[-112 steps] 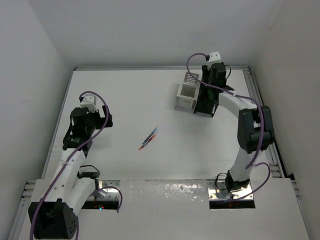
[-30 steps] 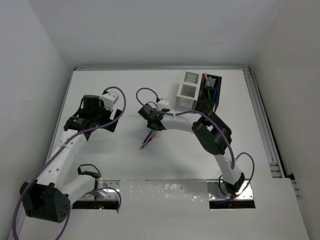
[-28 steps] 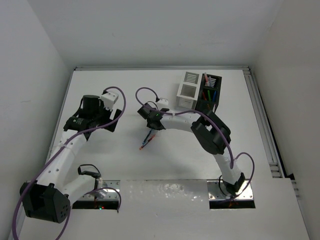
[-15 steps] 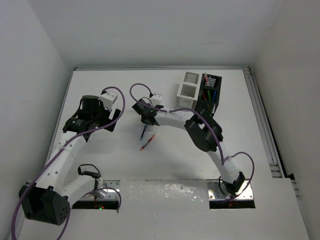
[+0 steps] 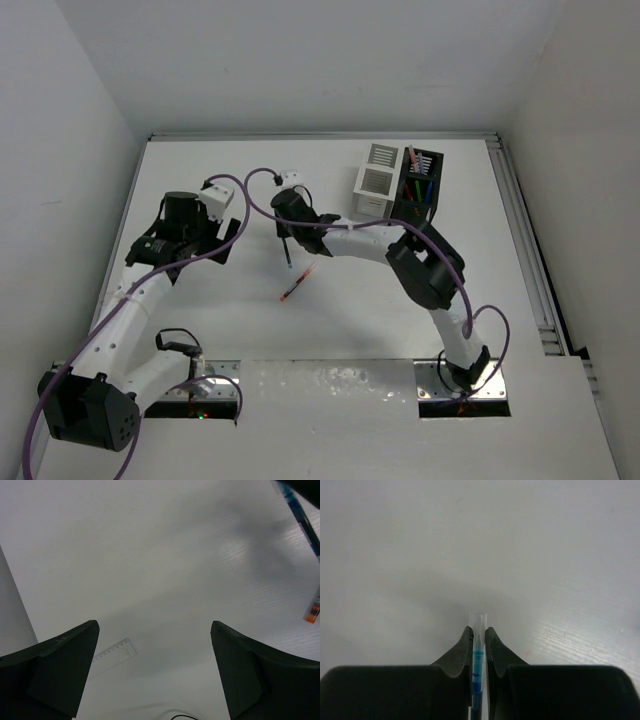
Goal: Sort the stationery into containers
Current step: Pick up the pen from the center of the board, then place the pen in the storage box.
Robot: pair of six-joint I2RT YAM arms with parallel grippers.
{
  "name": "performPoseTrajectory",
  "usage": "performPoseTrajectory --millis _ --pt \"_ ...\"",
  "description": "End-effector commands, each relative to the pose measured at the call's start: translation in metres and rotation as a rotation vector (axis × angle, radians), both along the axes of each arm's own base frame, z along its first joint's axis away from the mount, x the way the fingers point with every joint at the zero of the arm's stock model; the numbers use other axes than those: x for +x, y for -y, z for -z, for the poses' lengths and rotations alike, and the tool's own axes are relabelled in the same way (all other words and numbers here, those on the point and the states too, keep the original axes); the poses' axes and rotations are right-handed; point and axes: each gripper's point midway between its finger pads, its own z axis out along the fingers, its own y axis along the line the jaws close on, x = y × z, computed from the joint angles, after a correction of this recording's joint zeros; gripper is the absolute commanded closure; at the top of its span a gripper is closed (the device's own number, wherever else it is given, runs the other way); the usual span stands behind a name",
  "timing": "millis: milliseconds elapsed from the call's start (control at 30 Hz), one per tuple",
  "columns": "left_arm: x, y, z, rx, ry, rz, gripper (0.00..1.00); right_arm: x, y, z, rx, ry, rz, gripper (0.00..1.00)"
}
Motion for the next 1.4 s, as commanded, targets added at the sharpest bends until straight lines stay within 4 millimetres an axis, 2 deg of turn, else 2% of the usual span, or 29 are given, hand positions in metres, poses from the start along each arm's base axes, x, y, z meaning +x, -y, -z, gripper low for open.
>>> performPoseTrajectory --millis 0,133,200,233,267,333,367,400,433,467,500,533,567,600,633,700,733,867,933,1033,1100,1200,1367 --pt "0.006 0.000 -0.010 0.003 0.048 -0.008 0.08 0.012 -0.014 -0.077 0.070 0.212 -0.097 1.00" --pt "0.006 -0.001 -0.009 0.001 0.043 -0.012 0.07 0.007 -0.009 -0.078 0.036 0.214 -0.138 1.00" --pt "0.006 -0.002 -0.008 0.002 0.041 -0.016 0.07 0.003 -0.008 -0.091 0.052 0.251 -0.156 1.00" --pt "0.006 -0.002 -0.009 0.004 0.042 -0.016 0.07 0.004 -0.005 -0.104 0.070 0.280 -0.146 1.00" --pt "0.006 -0.003 -0.009 0.007 0.039 -0.020 0.07 0.006 0.001 -0.133 0.118 0.345 -0.129 1.00" --pt "0.005 -0.002 -0.009 0.008 0.036 -0.019 0.07 0.013 0.013 -0.174 0.125 0.453 -0.124 1.00" --pt "0.006 -0.002 -0.011 0.007 0.039 -0.019 0.07 0.026 0.028 -0.199 0.134 0.513 -0.087 1.00" --pt "0.005 -0.003 -0.009 0.008 0.030 -0.019 0.07 0.030 0.044 -0.231 0.115 0.589 -0.077 1.00" --pt "0.005 -0.002 -0.011 0.006 0.033 -0.018 0.07 0.037 0.057 -0.249 0.105 0.632 -0.059 1.00" --pt "0.006 -0.001 -0.013 0.000 0.038 -0.015 0.07 0.053 0.084 -0.266 0.086 0.679 -0.015 1.00" --pt "0.005 0.001 -0.013 -0.007 0.035 -0.007 0.07 0.056 0.103 -0.288 0.032 0.746 -0.016 1.00" --pt "0.005 0.004 -0.015 -0.016 0.034 0.005 0.07 0.071 0.134 -0.294 -0.005 0.777 0.034 1.00" --pt "0.005 0.005 -0.016 -0.021 0.033 0.013 0.07 0.076 0.154 -0.300 -0.099 0.827 0.044 1.00" --pt "0.004 0.006 -0.017 -0.025 0.035 0.021 0.07 0.079 0.174 -0.310 -0.122 0.862 0.075 1.00" --pt "0.003 0.008 -0.017 -0.030 0.031 0.031 0.07 0.092 0.210 -0.314 -0.159 0.880 0.142 1.00" --pt "0.002 0.010 -0.016 -0.033 0.030 0.044 0.07 0.102 0.244 -0.313 -0.184 0.894 0.188 1.00" --pt "0.001 0.015 -0.017 -0.056 0.035 0.065 0.07 0.112 0.273 -0.313 -0.203 0.899 0.239 1.00" --pt "0.002 0.035 -0.018 -0.134 0.028 0.145 0.07 0.131 0.319 -0.292 -0.263 0.896 0.274 1.00" --pt "0.007 0.042 -0.022 -0.167 0.037 0.151 0.07 0.139 0.334 -0.288 -0.271 0.906 0.284 1.00" --pt "0.019 0.049 -0.038 -0.214 0.096 0.138 0.07 0.157 0.350 -0.267 -0.292 0.877 0.288 1.00" --pt "0.023 0.051 -0.043 -0.233 0.117 0.130 0.07 0.163 0.365 -0.260 -0.305 0.868 0.307 1.00" --pt "0.027 0.055 -0.048 -0.251 0.144 0.132 0.07 0.172 0.376 -0.240 -0.298 0.841 0.318 1.00" --pt "0.034 0.055 -0.044 -0.248 0.148 0.125 0.07 0.184 0.376 -0.197 -0.284 0.790 0.313 1.00"
